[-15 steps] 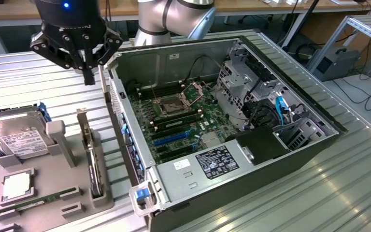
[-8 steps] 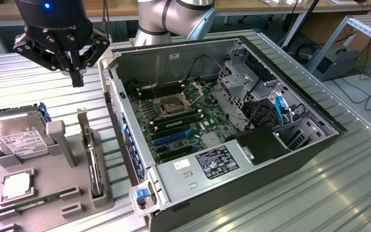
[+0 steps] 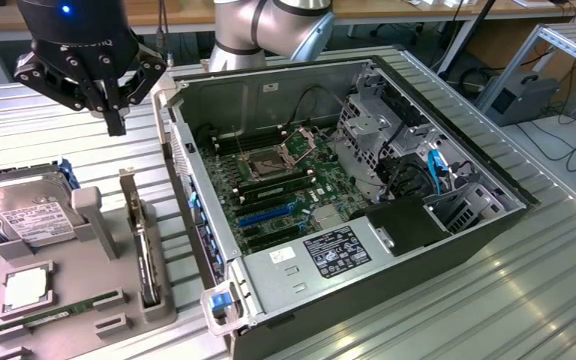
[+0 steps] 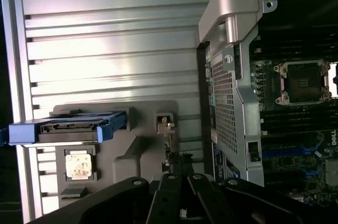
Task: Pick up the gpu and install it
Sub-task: 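Reach for the gpu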
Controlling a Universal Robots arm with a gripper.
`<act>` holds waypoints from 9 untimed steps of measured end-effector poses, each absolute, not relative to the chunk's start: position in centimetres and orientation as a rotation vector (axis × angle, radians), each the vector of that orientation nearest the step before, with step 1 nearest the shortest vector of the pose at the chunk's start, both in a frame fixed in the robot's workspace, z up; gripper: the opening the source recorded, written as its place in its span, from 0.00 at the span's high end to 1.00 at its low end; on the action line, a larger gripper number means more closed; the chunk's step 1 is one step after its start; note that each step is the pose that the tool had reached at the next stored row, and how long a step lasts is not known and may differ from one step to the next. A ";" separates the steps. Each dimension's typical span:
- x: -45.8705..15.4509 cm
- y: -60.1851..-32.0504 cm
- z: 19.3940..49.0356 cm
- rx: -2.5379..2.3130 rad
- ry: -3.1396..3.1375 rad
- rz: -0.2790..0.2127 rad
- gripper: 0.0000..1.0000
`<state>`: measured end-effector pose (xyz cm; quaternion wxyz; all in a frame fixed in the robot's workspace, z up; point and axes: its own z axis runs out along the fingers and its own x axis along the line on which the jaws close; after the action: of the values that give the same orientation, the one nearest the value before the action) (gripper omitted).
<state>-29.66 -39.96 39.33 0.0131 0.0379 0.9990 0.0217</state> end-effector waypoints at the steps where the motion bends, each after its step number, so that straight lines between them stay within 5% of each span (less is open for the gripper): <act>1: -29.7 -40.0 39.3 0.118 3.112 0.068 0.89; 9: -29.8 -41.8 39.3 0.118 3.113 0.067 0.89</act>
<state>-29.76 -41.78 39.34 0.0130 0.0379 0.9990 0.0216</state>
